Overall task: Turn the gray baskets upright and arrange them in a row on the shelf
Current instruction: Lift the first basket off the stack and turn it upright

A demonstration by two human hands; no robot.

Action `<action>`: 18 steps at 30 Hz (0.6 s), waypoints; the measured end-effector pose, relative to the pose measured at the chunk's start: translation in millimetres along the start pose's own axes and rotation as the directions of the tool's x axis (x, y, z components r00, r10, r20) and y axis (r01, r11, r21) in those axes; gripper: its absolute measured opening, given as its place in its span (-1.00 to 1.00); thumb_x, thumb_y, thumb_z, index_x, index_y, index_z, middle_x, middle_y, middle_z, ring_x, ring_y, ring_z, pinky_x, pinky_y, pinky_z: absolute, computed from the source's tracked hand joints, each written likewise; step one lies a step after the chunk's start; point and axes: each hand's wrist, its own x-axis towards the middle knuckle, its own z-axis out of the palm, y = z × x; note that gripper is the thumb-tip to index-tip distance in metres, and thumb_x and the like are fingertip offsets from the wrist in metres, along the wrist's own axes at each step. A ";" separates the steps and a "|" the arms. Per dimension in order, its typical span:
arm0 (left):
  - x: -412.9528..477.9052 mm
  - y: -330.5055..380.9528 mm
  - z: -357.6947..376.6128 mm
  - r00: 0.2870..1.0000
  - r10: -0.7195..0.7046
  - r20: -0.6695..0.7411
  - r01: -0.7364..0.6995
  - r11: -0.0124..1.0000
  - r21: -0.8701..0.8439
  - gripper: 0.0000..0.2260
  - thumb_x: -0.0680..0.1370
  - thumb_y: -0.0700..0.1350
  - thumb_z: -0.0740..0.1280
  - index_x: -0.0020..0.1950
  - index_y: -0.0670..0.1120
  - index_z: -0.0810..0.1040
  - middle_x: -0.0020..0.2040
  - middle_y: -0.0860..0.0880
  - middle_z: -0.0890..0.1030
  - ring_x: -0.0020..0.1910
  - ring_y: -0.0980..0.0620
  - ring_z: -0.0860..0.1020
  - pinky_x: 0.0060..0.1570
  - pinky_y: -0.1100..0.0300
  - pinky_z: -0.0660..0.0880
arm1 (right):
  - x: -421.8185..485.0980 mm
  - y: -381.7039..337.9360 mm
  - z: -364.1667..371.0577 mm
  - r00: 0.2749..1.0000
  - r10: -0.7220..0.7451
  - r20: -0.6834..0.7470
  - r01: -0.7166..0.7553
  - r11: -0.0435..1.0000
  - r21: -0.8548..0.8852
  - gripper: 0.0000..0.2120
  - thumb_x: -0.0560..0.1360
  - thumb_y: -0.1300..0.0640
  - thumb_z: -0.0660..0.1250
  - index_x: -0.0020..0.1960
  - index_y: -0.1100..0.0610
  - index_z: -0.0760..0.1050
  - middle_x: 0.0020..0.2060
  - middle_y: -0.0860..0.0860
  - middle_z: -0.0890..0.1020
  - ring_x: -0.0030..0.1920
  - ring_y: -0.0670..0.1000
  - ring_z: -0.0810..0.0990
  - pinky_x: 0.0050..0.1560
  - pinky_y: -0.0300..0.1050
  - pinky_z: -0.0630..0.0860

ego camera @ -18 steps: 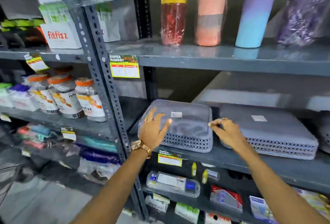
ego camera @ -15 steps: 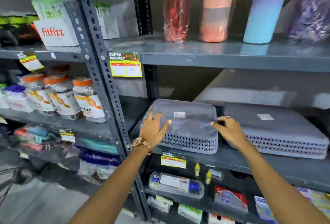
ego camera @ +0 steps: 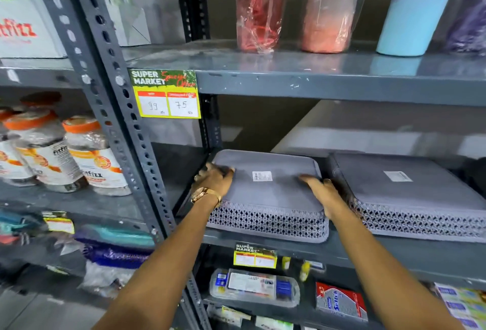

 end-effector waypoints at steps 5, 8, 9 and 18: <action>-5.0 1.4 -3.6 0.947 0.039 -0.320 -0.154 0.927 -0.341 -0.20 0.42 0.43 0.06 0.39 -0.17 0.28 0.35 -0.28 0.43 0.34 -0.28 0.39 0.33 -0.13 0.30 | -3.4 -14.2 8.4 0.960 -0.166 -0.224 0.227 0.932 0.282 -0.36 0.43 -0.28 0.26 0.36 0.08 0.38 0.31 0.10 0.49 0.34 0.13 0.43 0.29 -0.01 0.28; -7.7 6.4 -20.0 0.897 -0.007 -0.442 -0.329 0.657 -0.678 -0.20 0.44 0.42 0.06 0.48 -0.11 0.21 0.44 -0.15 0.39 0.38 -0.09 0.39 0.33 0.10 0.31 | -0.7 -30.1 -4.9 0.929 -0.154 -0.337 0.319 0.793 0.518 -0.70 0.50 -0.17 0.23 0.05 0.02 0.52 -0.02 0.00 0.61 0.08 0.04 0.55 0.08 -0.15 0.44; -5.7 7.1 -25.8 0.887 -0.050 -0.458 -0.344 0.589 -0.731 -0.32 0.51 0.32 0.09 0.48 -0.09 0.21 0.43 -0.12 0.40 0.35 -0.04 0.40 0.27 0.19 0.30 | 1.6 -33.9 -10.4 0.922 -0.133 -0.363 0.328 0.768 0.551 -0.72 0.52 -0.15 0.21 -0.04 0.04 0.53 -0.16 -0.04 0.61 -0.04 0.01 0.57 -0.02 -0.18 0.49; -5.9 -26.7 -30.6 0.988 -0.088 0.124 0.149 0.415 -0.897 -0.14 0.39 0.51 -0.11 0.43 -0.05 0.37 0.44 -0.16 0.41 0.38 -0.15 0.41 0.43 -0.19 0.27 | 43.5 10.5 -30.9 0.997 0.026 -0.077 0.012 0.894 0.449 -0.61 0.45 -0.15 0.28 0.08 0.10 0.60 -0.18 -0.01 0.68 -0.22 0.02 0.65 0.03 0.01 0.54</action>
